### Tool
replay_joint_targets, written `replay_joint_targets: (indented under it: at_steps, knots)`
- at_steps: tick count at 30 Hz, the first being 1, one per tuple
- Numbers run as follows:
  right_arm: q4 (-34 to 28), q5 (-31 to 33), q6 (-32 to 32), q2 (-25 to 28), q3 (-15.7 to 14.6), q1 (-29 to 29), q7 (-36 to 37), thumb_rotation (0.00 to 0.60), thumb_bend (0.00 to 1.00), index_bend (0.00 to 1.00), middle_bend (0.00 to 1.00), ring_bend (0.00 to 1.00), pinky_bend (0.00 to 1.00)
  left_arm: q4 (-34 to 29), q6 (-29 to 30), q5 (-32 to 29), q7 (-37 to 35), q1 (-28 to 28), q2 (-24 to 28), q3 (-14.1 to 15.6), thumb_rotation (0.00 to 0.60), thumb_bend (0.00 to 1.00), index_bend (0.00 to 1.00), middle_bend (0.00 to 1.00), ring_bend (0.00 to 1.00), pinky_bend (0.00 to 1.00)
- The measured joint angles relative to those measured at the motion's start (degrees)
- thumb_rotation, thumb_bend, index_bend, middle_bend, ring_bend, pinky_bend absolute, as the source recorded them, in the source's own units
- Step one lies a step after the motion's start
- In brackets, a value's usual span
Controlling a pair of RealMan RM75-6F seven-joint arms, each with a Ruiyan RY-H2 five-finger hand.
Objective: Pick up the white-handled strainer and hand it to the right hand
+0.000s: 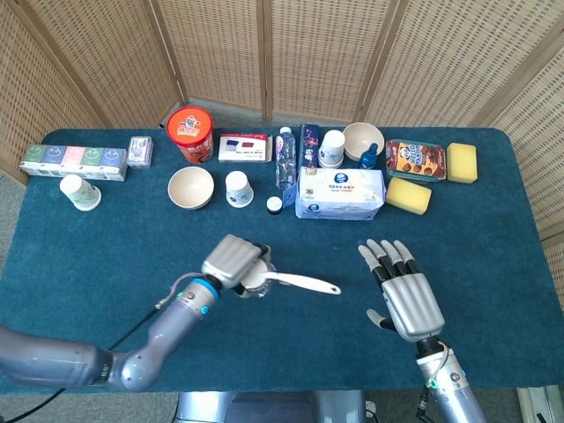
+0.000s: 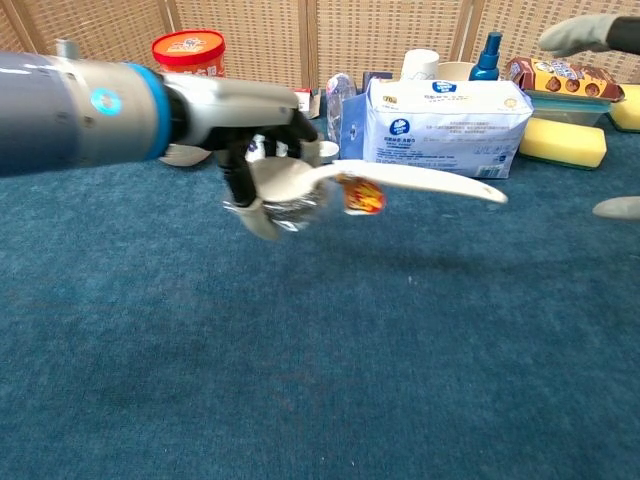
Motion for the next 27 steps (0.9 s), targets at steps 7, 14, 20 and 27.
replay_joint_targets:
  at_steps: [7, 14, 20, 27]
  knots:
    - [0.77, 5.00, -1.81, -0.15, 2.50, 2.90, -0.56, 0.600, 0.00, 0.00, 0.00, 0.00, 0.00, 4.63, 2.15, -1.40, -0.08, -4.30, -8.50, -1.94, 0.600, 0.00, 0.38, 0.40, 0.40, 0.57]
    - [2.29, 8.68, -3.16, 1.11, 3.90, 4.96, 0.43, 0.600, 0.00, 0.00, 0.00, 0.00, 0.00, 9.55, 4.36, -1.68, 0.33, -9.09, -14.86, -4.02, 0.600, 0.00, 0.38, 0.40, 0.40, 0.57]
    - [3.11, 10.52, -3.98, 1.78, 3.83, 6.47, 1.01, 0.600, 0.00, 0.00, 0.00, 0.00, 0.00, 10.35, 6.08, -0.87, 0.16, -10.71, -16.23, -5.60, 0.600, 0.00, 0.38, 0.40, 0.40, 0.57]
    - [1.64, 11.13, -2.81, 2.65, 3.47, 7.02, 0.25, 0.600, 0.00, 0.00, 0.00, 0.00, 0.00, 10.31, 7.71, -0.49, 1.14, -11.69, -16.20, -5.83, 0.600, 0.00, 0.38, 0.40, 0.40, 0.57]
